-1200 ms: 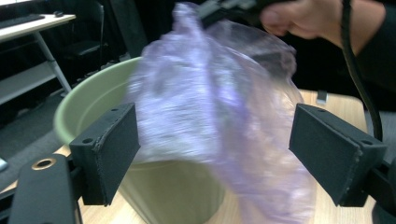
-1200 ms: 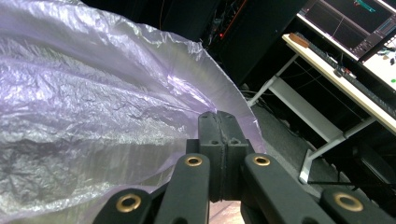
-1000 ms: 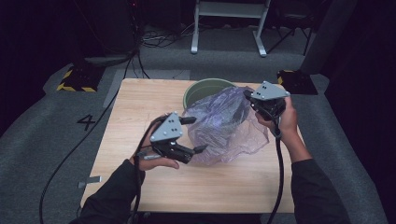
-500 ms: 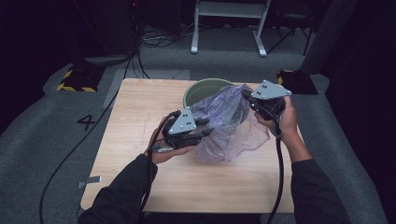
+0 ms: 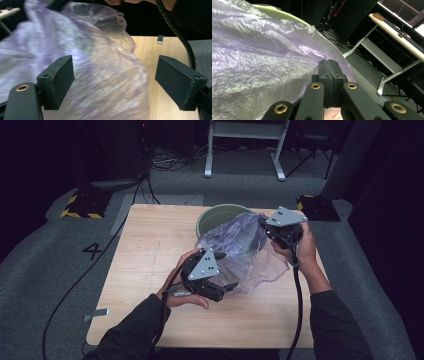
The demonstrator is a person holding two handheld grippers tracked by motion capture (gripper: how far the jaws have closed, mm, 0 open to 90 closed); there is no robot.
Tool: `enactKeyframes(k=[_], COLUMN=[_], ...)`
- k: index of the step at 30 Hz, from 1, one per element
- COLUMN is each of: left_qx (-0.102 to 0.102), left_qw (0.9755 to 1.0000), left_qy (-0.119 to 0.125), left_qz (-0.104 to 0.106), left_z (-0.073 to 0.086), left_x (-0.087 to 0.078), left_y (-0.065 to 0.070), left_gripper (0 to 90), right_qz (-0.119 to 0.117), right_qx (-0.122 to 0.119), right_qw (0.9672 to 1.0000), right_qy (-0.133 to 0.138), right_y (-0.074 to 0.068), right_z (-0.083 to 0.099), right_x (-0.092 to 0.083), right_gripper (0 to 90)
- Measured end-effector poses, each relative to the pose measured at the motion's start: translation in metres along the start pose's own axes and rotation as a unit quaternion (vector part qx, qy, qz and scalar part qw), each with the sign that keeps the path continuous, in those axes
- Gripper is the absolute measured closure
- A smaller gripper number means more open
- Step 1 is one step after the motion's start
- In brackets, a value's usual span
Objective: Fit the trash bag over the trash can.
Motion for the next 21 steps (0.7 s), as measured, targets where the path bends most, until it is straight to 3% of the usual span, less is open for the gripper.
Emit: enactKeyframes(k=[4,6,7,8,12,16,21], left_qx=[0.019,0.008,0.009,0.01,0.012,0.0,0.005], left_qw=[0.9982,0.9967,0.996,0.9955,0.9935,0.9939,0.9952], left_qy=[-0.03,-0.036,-0.034,-0.029,-0.012,-0.003,-0.002], left_qz=[-0.047,-0.072,-0.082,-0.09,-0.112,-0.111,-0.098], left_z=[0.009,0.011,0.011,0.01,0.007,0.008,0.009], left_x=[0.013,0.017,0.016,0.014,0.008,0.002,-0.001], left_y=[0.0,-0.007,-0.01,-0.013,-0.025,-0.036,-0.047], left_gripper=[15.8,18.2,22.6,33.3,52.7,68.8,84.7], right_qz=[-0.005,-0.006,-0.009,-0.011,-0.018,-0.029,-0.036], right_qx=[0.0,0.001,0.004,0.005,0.018,0.026,0.025], right_qw=[0.9999,0.9999,0.9999,0.9999,0.9997,0.9991,0.9987], right_qy=[-0.009,-0.01,-0.008,-0.006,0.007,0.016,0.026], right_y=[-0.001,-0.002,-0.002,-0.002,0.0,-0.002,-0.004], right_z=[0.001,0.001,0.001,0.001,0.003,0.005,0.005], right_x=[0.002,0.002,0.001,0.0,-0.003,-0.004,-0.007], right_gripper=[90.0,90.0,90.0,90.0,90.0,90.0,90.0])
Point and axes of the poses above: each handheld gripper's, and its own axes: x roughly forward along the jaws, z roughly out of its underside, y roughly to its right, the point moved 4 cm from there along x, roughly forward along the jaws, and after that the axes turned 3 degrees about -x, right-handed, at the moved point
